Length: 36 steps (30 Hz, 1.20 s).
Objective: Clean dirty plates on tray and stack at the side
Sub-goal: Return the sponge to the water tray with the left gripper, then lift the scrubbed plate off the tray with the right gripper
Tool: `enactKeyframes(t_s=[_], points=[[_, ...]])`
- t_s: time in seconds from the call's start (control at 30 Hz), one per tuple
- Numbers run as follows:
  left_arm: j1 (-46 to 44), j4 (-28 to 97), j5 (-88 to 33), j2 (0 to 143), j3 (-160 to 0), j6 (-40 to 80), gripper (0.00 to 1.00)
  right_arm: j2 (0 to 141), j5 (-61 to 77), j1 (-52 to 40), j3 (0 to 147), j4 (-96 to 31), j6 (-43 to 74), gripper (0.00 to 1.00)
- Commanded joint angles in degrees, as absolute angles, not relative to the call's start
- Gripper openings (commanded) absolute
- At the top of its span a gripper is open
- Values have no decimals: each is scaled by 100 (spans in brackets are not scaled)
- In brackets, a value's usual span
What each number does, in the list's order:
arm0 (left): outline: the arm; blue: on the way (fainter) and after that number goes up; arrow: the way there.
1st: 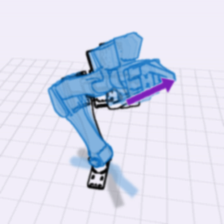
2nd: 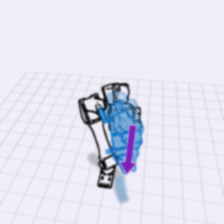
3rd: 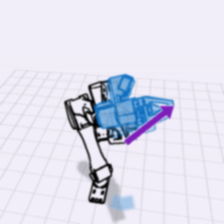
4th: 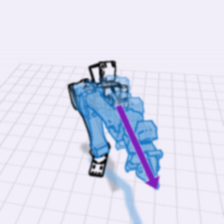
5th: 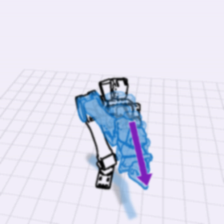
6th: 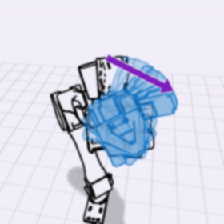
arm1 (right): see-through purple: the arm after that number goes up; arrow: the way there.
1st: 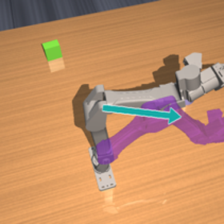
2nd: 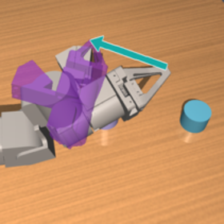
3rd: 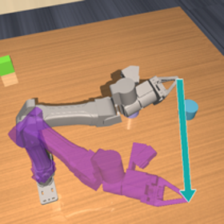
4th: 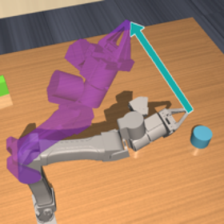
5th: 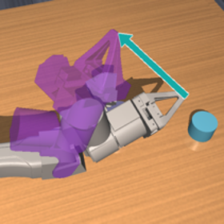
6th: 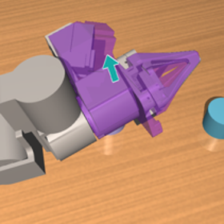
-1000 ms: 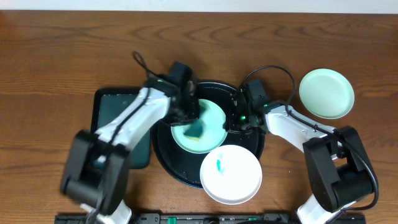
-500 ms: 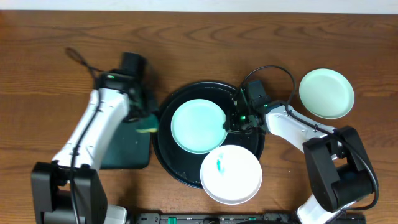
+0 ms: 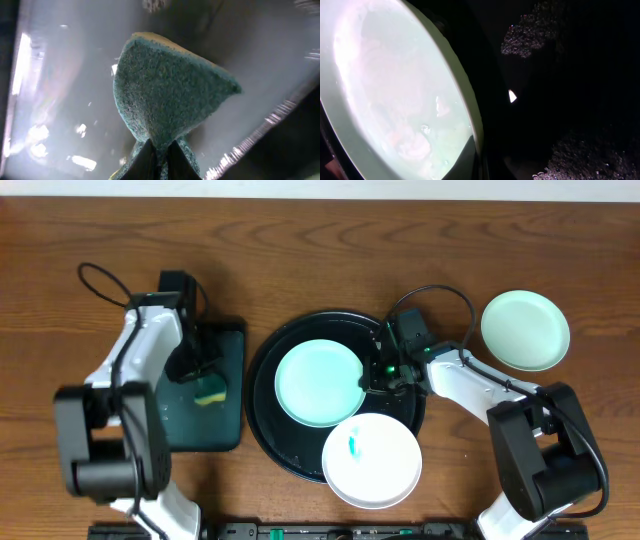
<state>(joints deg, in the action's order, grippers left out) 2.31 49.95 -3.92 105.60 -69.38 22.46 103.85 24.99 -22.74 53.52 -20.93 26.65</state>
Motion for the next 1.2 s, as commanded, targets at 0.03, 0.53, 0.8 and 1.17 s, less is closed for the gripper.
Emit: enactKeyframes(t_s=[0.03, 0.53, 0.8, 1.17], points=[[250, 4941, -340, 10945, -6847, 2145, 13, 10468, 2421, -2292, 5293, -2134, 2611, 1], [246, 5190, -340, 9712, -6849, 2130, 78, 10468, 2427, -2292, 5293, -2145, 2611, 1], [244, 5730, -384, 8162, -6849, 2171, 78, 10468, 2504, -2292, 5293, -2143, 2611, 1], [244, 6128, -381, 7091, -6849, 2169, 78, 10462, 3474, -2156, 5400, -2161, 2609, 1]])
